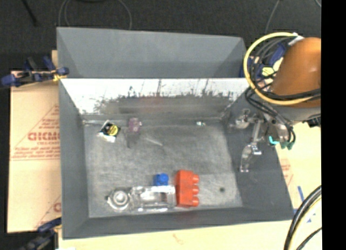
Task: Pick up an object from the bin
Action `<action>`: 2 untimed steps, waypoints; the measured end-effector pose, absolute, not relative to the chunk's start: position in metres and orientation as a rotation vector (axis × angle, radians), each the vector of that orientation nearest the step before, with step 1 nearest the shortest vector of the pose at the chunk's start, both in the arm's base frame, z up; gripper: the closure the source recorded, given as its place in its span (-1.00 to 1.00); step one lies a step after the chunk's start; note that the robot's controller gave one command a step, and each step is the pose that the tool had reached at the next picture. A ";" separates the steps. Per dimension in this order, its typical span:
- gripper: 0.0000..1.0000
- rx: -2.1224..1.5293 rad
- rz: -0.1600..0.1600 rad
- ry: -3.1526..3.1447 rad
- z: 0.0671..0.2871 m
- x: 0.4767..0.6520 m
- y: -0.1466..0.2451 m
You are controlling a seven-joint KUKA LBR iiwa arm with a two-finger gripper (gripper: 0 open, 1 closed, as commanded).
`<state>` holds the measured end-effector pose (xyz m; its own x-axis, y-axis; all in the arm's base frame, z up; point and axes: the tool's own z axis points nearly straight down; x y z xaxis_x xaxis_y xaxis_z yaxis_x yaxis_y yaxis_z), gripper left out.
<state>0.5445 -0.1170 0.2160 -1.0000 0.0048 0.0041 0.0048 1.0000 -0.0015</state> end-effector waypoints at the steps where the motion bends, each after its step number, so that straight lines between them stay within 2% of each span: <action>1: -1.00 0.148 0.006 -3.148 0.071 0.537 -0.034; 2: -1.00 0.150 -0.007 -3.152 0.103 0.638 0.068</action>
Offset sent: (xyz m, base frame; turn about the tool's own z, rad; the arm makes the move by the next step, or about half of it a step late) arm -0.0107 0.0847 -0.1460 -0.0965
